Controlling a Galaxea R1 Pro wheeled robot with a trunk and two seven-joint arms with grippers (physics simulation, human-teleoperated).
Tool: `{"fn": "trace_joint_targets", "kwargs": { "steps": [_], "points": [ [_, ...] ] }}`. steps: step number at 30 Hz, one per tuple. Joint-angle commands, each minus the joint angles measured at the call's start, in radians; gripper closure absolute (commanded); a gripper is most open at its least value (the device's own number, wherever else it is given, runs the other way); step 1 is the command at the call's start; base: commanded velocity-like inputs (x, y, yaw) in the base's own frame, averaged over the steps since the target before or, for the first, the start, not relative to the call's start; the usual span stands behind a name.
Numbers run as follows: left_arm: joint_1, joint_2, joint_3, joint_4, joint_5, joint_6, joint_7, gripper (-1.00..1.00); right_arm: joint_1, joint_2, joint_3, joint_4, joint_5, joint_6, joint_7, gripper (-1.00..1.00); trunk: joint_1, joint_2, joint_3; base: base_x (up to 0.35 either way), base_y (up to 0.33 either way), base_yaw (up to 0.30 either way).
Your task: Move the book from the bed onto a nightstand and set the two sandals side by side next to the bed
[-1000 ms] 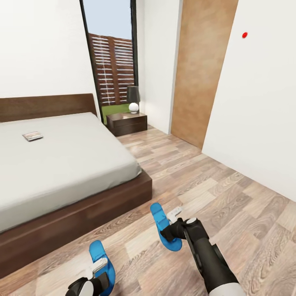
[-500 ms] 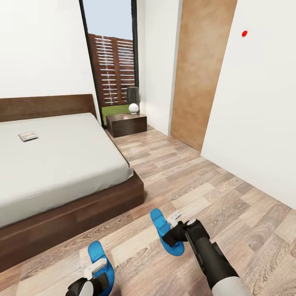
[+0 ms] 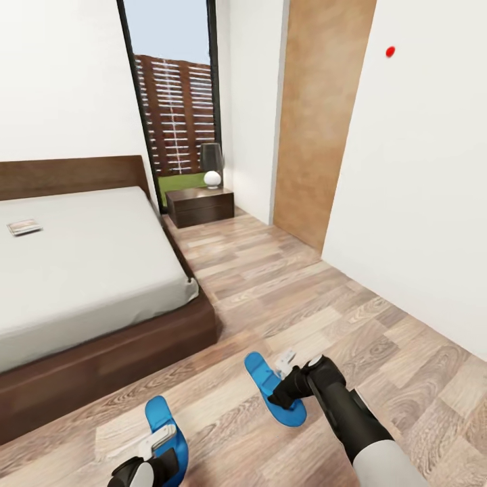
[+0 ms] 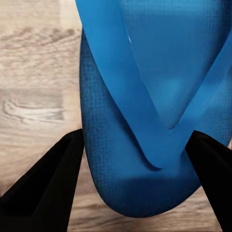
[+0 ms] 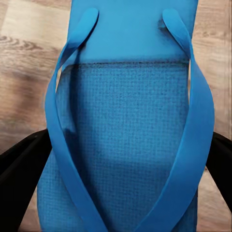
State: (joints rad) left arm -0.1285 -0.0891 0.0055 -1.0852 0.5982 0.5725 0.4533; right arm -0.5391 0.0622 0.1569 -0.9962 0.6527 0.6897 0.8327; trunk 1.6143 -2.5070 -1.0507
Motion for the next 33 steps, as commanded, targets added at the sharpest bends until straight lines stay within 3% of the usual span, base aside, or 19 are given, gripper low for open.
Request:
{"fn": "trace_joint_targets", "kwargs": {
  "steps": [1,33],
  "points": [
    [0.0,0.0,0.001,-0.003,0.01,0.003,0.008,1.0,-0.001,0.0,0.0,-0.001,0.009,0.002,0.007,1.0,0.0,0.0,-0.001,0.178,-0.312,0.162],
    [0.0,-0.001,0.0,0.001,0.005,0.002,0.015,1.0,-0.001,0.0,0.003,0.007,0.014,0.002,0.008,1.0,0.0,0.0,-0.001,0.179,-0.311,0.27]
  ]
}}
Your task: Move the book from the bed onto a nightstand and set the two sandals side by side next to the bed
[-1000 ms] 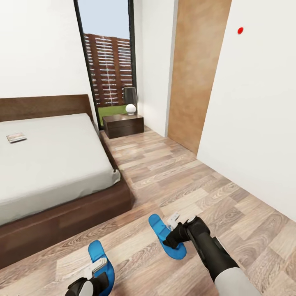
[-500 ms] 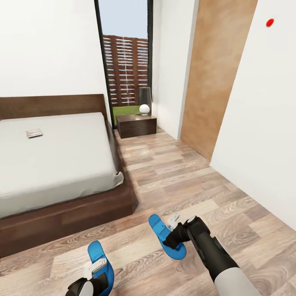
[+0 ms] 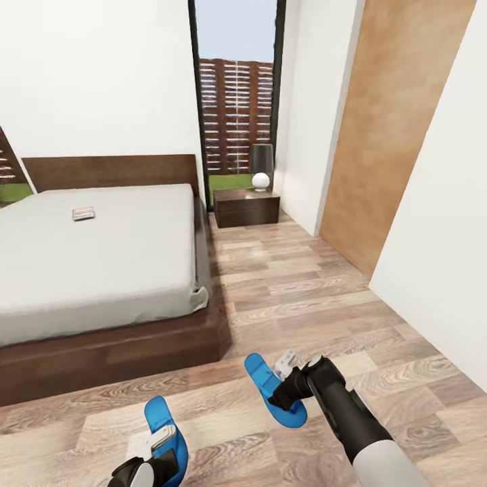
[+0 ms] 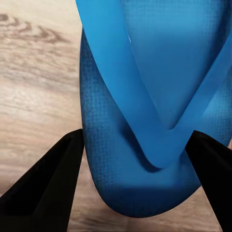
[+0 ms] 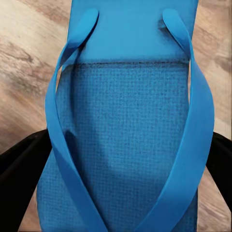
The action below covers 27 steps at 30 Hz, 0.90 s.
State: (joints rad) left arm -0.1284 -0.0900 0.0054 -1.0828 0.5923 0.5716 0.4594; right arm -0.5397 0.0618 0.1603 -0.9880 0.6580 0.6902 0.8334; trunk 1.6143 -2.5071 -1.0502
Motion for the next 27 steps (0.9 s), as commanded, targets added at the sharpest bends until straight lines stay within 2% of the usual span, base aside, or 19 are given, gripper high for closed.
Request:
{"fn": "trace_joint_targets", "kwargs": {
  "steps": [1,4,6,10,20,24,27],
  "points": [
    [0.0,0.0,0.001,-0.002,0.011,0.003,0.008,1.0,0.0,0.0,0.0,0.001,0.009,0.002,0.008,1.0,0.0,0.0,-0.001,0.18,-0.311,0.277],
    [0.0,0.0,0.0,-0.002,0.011,0.003,0.008,1.0,0.0,0.0,0.001,0.007,0.024,0.001,0.008,1.0,0.0,0.0,-0.001,0.18,-0.311,0.278],
    [0.0,0.0,0.0,-0.002,0.011,0.002,0.008,1.0,0.0,0.002,0.0,0.011,0.059,0.0,0.008,1.0,0.0,0.0,-0.001,0.18,-0.311,0.278],
    [0.0,0.0,0.0,-0.002,0.011,0.003,0.008,1.0,0.0,0.003,0.0,0.013,0.086,-0.001,0.009,1.0,0.0,0.0,-0.001,0.177,-0.311,0.278],
    [0.001,0.001,0.003,-0.005,0.01,0.002,0.008,1.0,-0.005,0.004,-0.002,0.033,0.095,-0.001,0.008,1.0,0.0,0.0,-0.001,0.138,-0.313,0.279],
    [0.03,0.002,0.025,-0.041,0.02,-0.017,0.011,1.0,-0.054,0.006,-0.002,0.154,0.092,-0.005,-0.007,1.0,0.0,0.0,-0.001,0.037,-0.32,0.28],
    [0.07,0.002,0.052,-0.095,0.024,-0.03,0.009,1.0,-0.068,0.005,-0.002,0.19,0.09,-0.035,-0.015,1.0,0.0,0.0,-0.001,0.01,-0.321,0.281]
  ]
}}
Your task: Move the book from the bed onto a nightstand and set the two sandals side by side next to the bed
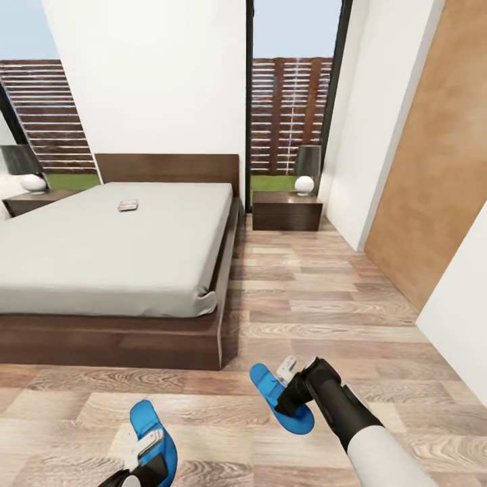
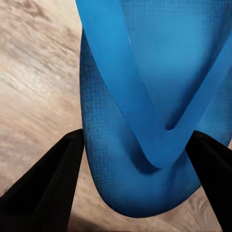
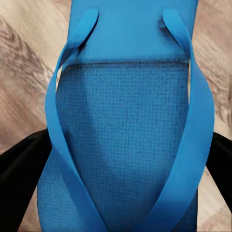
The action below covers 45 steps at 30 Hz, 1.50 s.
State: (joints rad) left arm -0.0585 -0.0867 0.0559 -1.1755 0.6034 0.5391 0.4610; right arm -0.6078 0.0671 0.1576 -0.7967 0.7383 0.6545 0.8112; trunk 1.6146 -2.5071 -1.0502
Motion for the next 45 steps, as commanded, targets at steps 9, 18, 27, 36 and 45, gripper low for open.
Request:
{"fn": "trace_joint_targets", "kwargs": {
  "steps": [9,18,27,36,45],
  "points": [
    [0.078,-0.001,0.091,-0.101,0.016,-0.009,-0.001,1.0,-0.01,-0.001,0.005,0.033,0.013,-0.1,0.001,1.0,0.0,0.0,-0.001,0.011,-0.322,0.282],
    [0.081,-0.001,0.096,-0.108,0.016,-0.011,0.0,1.0,-0.009,0.0,0.008,0.071,0.014,-0.19,-0.046,1.0,0.0,0.0,-0.001,0.082,-0.322,0.282],
    [0.219,0.046,0.119,-0.278,0.046,0.016,-0.16,1.0,-0.006,-0.005,0.008,0.08,0.014,-0.259,-0.061,1.0,0.0,0.0,-0.001,0.273,-0.193,0.246],
    [0.23,0.082,0.153,-0.274,0.112,0.037,-0.263,1.0,-0.007,-0.003,0.008,0.153,0.015,-0.289,-0.061,1.0,0.0,0.0,-0.001,0.305,-0.173,0.243],
    [0.23,0.082,0.155,-0.274,0.106,0.033,-0.256,1.0,-0.007,-0.004,0.004,0.161,0.014,-0.291,-0.06,1.0,0.0,0.0,-0.001,0.238,-0.242,0.174]
  ]
}}
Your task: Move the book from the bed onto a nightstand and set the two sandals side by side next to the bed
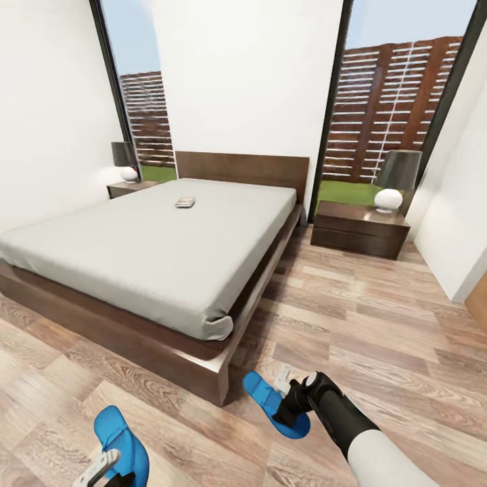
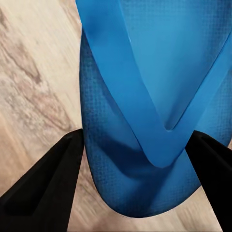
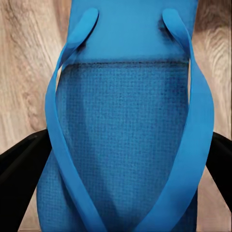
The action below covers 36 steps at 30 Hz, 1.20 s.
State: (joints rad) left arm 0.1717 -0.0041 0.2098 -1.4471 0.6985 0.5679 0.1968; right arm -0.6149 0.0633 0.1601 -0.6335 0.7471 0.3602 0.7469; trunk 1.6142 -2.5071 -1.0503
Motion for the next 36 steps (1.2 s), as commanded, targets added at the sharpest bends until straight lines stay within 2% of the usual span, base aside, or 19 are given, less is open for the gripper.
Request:
{"fn": "trace_joint_targets", "kwargs": {
  "steps": [1,9,12,14,17,20,24,29,36],
  "points": [
    [0.0,0.0,0.001,-0.003,0.011,0.004,0.008,1.0,0.0,0.0,0.001,-0.002,0.005,0.003,0.005,1.0,0.0,0.0,-0.001,0.156,-0.292,0.034],
    [0.001,0.0,0.004,-0.003,0.011,0.002,0.009,1.0,0.0,0.001,0.0,0.001,0.006,0.003,0.004,1.0,0.0,0.0,-0.001,0.135,-0.302,0.013],
    [0.002,0.0,0.016,-0.003,0.012,0.002,0.009,1.0,0.0,-0.001,0.0,0.003,0.005,0.002,0.006,1.0,0.0,0.0,-0.001,0.118,-0.311,0.002],
    [0.003,-0.004,0.04,-0.003,0.014,0.002,0.009,1.0,0.0,-0.002,0.002,0.013,0.005,-0.02,0.007,1.0,0.0,0.0,-0.001,0.112,-0.314,0.001],
    [0.007,-0.01,0.073,-0.004,0.018,0.002,0.008,1.0,-0.002,-0.003,0.001,0.07,0.005,-0.111,0.012,1.0,0.0,0.0,-0.001,0.107,-0.316,0.0],
    [0.031,-0.013,0.115,-0.023,0.023,0.002,0.006,1.0,-0.007,-0.001,-0.001,0.11,0.006,-0.159,0.011,1.0,0.0,0.0,-0.001,0.104,-0.318,0.093],
    [0.054,-0.017,0.157,-0.038,0.026,0.001,0.005,1.0,-0.01,0.002,-0.001,0.129,0.007,-0.175,0.01,1.0,0.0,0.0,-0.001,0.103,-0.32,0.214],
    [0.073,-0.029,0.199,-0.042,0.028,0.0,0.003,1.0,-0.027,0.005,0.0,0.156,0.008,-0.142,0.015,1.0,0.0,0.0,-0.001,0.052,-0.135,0.273],
    [0.075,-0.04,0.227,-0.042,0.027,0.004,0.004,1.0,-0.035,0.007,-0.001,0.163,0.008,-0.132,0.014,1.0,0.0,0.0,-0.001,0.008,-0.02,0.279]
  ]
}}
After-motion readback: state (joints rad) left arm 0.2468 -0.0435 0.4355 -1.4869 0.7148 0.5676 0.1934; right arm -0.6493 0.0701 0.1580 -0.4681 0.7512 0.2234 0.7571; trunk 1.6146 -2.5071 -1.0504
